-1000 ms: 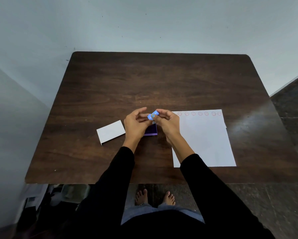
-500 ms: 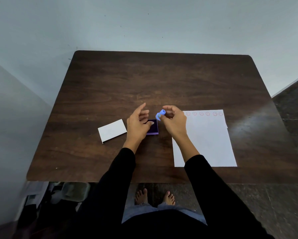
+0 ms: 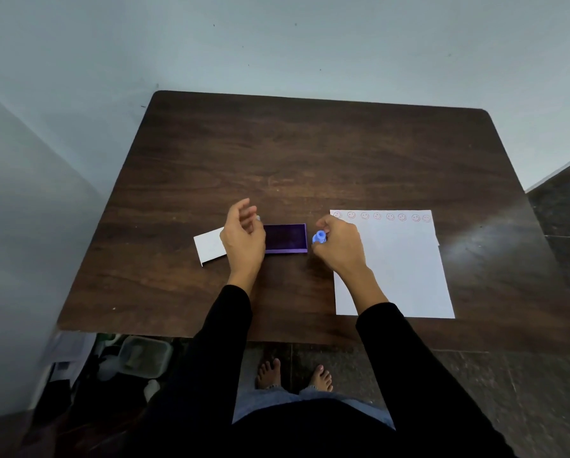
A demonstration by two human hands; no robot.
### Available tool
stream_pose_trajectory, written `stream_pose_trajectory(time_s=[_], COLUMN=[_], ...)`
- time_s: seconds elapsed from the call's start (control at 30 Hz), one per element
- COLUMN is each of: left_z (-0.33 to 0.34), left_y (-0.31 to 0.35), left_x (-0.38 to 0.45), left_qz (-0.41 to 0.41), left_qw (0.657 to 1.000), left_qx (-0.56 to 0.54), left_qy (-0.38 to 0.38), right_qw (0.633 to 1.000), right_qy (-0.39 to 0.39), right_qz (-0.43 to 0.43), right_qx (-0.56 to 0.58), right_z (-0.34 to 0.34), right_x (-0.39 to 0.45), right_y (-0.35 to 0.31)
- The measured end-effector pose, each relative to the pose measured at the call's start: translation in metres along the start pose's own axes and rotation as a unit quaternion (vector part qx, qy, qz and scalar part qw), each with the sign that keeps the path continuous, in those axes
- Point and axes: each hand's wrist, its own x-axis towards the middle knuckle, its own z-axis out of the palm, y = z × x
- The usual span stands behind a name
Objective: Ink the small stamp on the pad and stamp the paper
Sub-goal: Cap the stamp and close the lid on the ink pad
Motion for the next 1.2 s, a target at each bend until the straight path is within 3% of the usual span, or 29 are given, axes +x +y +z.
stream_pose_trajectory(time_s=[0.2, 0.33, 0.43, 0.53, 0.67, 0.77, 0.9, 1.07, 1.2], left_z=[-0.022, -0.042, -0.051, -0.057, -0.059, -0.055, -0.041, -0.014, 0.003], left_y=[-0.006, -0.017, -0.025, -0.031, -0.033, -0.026, -0.012, -0.004, -0.002], left_x=[-0.004, -0.012, -0.019, -0.025, -0.030, -0.033, -0.037, -0.045, -0.051], left_qz=[-0.017, -0.032, -0.048, -0.076, -0.100, -0.111, -0.061, -0.030, -0.009], left_qw=[0.996, 0.987, 0.983, 0.978, 0.978, 0.979, 0.985, 0.996, 0.997], left_qx=[0.004, 0.063, 0.094, 0.118, 0.114, 0.081, 0.056, 0.045, 0.053], left_qy=[0.088, 0.145, 0.148, 0.152, 0.144, 0.148, 0.150, 0.074, 0.056], right_qw=[0.991, 0.983, 0.965, 0.953, 0.952, 0.963, 0.986, 0.994, 0.995], right_qy=[0.101, 0.003, -0.071, -0.106, -0.102, -0.070, 0.014, 0.076, 0.086], right_qz=[-0.080, -0.186, -0.239, -0.231, -0.224, -0.214, -0.159, -0.076, -0.030], right_qx=[0.017, 0.001, -0.084, -0.165, -0.184, -0.145, -0.046, 0.022, 0.029], right_z=[0.012, 0.044, 0.073, 0.091, 0.098, 0.096, 0.085, 0.069, 0.062], right_x=[-0.007, -0.017, -0.027, -0.033, -0.036, -0.038, -0.040, -0.044, -0.046], right_y=[-0.034, -0.064, -0.075, -0.076, -0.077, -0.078, -0.071, -0.048, -0.029])
